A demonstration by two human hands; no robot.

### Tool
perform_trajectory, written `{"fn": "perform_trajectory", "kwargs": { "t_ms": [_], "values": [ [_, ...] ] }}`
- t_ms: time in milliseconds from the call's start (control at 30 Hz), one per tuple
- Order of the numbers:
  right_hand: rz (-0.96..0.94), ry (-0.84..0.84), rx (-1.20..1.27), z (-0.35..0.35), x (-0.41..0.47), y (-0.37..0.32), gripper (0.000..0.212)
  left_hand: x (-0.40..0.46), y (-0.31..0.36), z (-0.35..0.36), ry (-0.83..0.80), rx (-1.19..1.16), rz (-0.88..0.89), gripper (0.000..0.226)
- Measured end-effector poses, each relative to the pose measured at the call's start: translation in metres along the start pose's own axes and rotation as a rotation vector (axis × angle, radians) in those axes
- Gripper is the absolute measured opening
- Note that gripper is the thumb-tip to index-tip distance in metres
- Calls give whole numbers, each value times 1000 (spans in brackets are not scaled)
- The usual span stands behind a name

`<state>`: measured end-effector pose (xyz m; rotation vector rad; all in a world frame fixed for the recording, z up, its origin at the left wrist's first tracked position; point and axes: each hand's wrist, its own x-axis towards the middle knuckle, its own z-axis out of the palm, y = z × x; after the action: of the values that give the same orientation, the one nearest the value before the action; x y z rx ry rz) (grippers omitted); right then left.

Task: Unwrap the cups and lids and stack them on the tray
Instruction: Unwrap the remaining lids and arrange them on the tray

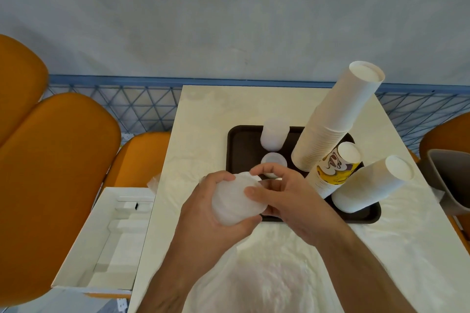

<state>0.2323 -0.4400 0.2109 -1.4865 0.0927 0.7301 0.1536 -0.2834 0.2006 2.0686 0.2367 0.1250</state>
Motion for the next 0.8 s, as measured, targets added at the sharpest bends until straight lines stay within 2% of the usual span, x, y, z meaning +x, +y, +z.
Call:
{"fn": "perform_trajectory", "kwargs": {
  "t_ms": [100,167,233,300,367,500,633,800],
  "values": [
    [84,-36,232,-10,12,0,48,2,-5,-5,-11,-29,-27,70],
    [65,-26,284,-19,25,-1,39,4,-10,-10,8,-43,-55,67],
    [-22,41,218,-29,41,-1,28,6,-13,-15,29,-74,-76,64],
    [-198,219,-131,-43,64,3,26,9,-13,-19,41,-93,-88,65],
    [-325,363,-567,-58,90,12,37,12,-14,-23,50,-98,-97,67],
    [-339,427,-1093,-72,137,42,25,11,-19,-24,58,-108,-137,71],
    [-212,448,-1393,-75,163,57,35,9,-24,-25,53,-92,-172,72],
    [-106,305,-1621,-76,168,63,35,8,-30,-29,77,-121,-167,74]
  ]
}}
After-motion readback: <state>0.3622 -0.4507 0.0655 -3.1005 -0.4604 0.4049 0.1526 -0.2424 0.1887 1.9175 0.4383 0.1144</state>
